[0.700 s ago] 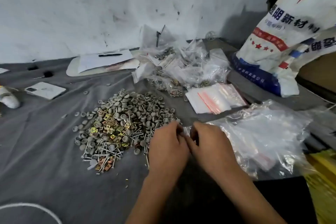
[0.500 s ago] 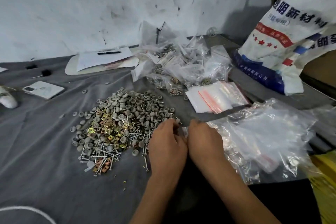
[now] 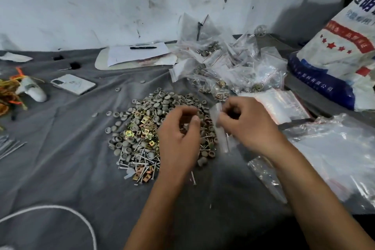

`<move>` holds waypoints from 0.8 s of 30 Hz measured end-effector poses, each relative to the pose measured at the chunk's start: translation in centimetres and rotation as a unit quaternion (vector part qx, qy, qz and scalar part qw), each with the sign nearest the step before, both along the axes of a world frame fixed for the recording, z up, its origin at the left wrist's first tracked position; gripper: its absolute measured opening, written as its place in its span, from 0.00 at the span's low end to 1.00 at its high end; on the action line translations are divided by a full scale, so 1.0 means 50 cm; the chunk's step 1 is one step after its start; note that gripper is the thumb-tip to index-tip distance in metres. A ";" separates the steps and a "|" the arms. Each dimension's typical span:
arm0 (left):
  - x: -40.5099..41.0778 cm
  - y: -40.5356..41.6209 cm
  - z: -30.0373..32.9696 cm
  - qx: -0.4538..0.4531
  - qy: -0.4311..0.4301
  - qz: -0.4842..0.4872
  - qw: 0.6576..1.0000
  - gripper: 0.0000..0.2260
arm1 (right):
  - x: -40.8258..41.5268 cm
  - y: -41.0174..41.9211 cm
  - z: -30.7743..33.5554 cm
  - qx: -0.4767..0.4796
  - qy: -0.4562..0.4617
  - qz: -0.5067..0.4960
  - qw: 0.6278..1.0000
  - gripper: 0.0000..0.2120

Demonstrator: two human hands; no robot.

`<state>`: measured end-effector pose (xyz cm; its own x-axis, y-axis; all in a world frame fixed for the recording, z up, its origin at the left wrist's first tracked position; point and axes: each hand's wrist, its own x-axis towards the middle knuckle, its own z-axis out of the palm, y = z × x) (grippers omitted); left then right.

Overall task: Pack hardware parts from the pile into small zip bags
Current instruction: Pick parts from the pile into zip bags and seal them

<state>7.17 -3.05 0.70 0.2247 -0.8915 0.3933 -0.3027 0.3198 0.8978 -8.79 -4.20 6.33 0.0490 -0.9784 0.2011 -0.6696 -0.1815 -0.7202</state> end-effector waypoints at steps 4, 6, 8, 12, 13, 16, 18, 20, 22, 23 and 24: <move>0.117 -0.025 0.024 0.050 0.178 -0.073 0.980 0.20 | 0.084 0.013 0.069 0.039 -0.360 0.217 0.906 0.10; 0.176 -0.024 0.026 0.109 0.313 -0.155 0.931 0.24 | 0.119 0.007 0.077 0.056 -0.409 0.268 0.871 0.18; 0.229 -0.016 0.020 0.140 0.376 -0.215 0.890 0.22 | 0.150 -0.007 0.065 0.078 -0.414 0.270 0.866 0.20; 0.317 -0.012 -0.007 0.145 0.349 -0.132 0.916 0.21 | 0.201 -0.041 0.002 0.122 -0.355 0.212 0.902 0.06; 0.338 -0.010 -0.013 0.140 0.347 -0.096 0.922 0.19 | 0.214 -0.049 -0.015 0.129 -0.343 0.199 0.909 0.06; 0.386 0.000 -0.040 0.126 0.327 0.012 0.936 0.14 | 0.254 -0.066 -0.059 0.121 -0.312 0.163 0.928 0.04; 0.409 0.000 -0.061 0.112 0.322 0.081 0.937 0.12 | 0.281 -0.076 -0.084 0.105 -0.289 0.159 0.938 0.03; 0.424 -0.003 -0.080 0.106 0.273 0.167 0.942 0.11 | 0.303 -0.081 -0.106 0.084 -0.259 0.158 0.949 0.03; 0.426 0.000 -0.092 0.093 0.107 0.293 0.945 0.16 | 0.326 -0.081 -0.125 0.065 -0.239 0.156 0.956 0.05; 0.420 0.006 -0.093 0.058 -0.010 0.365 0.929 0.17 | 0.336 -0.081 -0.133 0.054 -0.233 0.155 0.959 0.06; 0.405 0.013 -0.089 -0.015 -0.110 0.409 0.906 0.17 | 0.343 -0.080 -0.140 0.037 -0.227 0.152 0.961 0.08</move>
